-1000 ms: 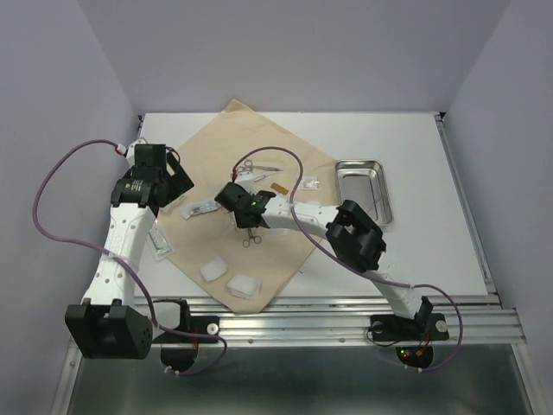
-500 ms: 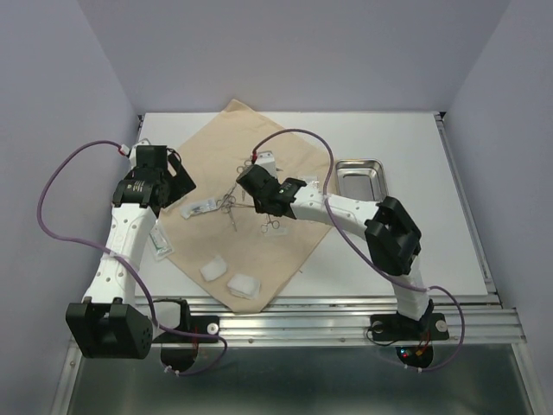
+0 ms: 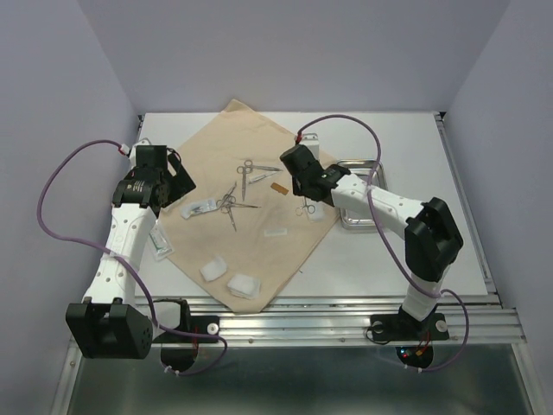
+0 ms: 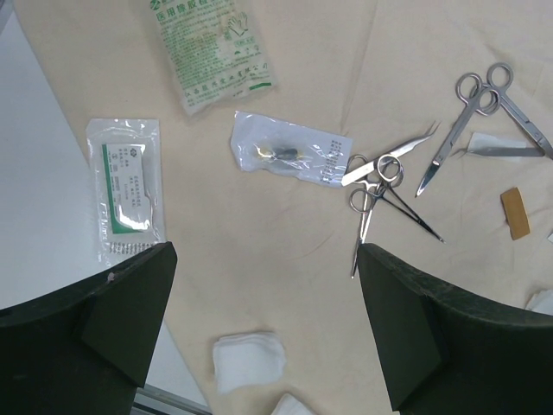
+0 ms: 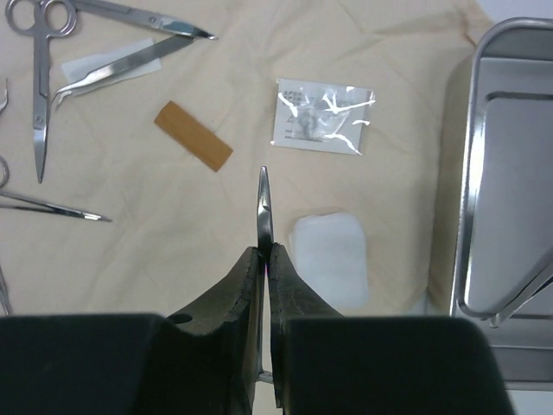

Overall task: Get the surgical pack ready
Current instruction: Place the medical item in the surgical kit.

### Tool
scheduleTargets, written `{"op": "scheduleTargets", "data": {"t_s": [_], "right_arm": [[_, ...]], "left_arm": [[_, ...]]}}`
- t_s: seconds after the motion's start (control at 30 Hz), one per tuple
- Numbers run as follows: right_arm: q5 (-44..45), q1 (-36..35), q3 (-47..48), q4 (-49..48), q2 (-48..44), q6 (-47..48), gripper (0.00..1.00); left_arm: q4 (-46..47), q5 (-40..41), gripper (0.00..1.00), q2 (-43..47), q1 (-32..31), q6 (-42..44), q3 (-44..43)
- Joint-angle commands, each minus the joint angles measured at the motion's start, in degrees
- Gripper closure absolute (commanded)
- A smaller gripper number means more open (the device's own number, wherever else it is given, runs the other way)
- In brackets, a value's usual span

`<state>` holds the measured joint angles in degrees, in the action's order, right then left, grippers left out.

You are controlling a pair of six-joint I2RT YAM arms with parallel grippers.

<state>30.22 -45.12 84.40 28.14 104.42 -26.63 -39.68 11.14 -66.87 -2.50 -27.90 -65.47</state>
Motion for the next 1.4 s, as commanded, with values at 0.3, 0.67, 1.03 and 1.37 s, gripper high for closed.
{"op": "scheduleTargets", "data": {"t_s": [0.3,0.67,1.03,1.37], "right_arm": [[-4.90,1.09,-3.63,-6.78,1.13,1.06,0.99],[-7.64,1.09,-6.79,-11.88,2.20,5.36,0.53],[-0.59,15.93,-10.83,-4.06,-9.41,-0.61,0.55],[-4.72,27.36,-23.84,-2.74,-14.16,-6.15,0.53]], "left_arm": [[1.01,1.70,0.01,1.48,0.22,0.83,0.08],[1.10,1.96,0.01,0.95,0.22,0.92,0.35],[1.27,1.96,0.01,0.86,0.22,0.92,0.43],[1.45,1.43,0.01,0.43,0.22,1.09,0.78]]}}
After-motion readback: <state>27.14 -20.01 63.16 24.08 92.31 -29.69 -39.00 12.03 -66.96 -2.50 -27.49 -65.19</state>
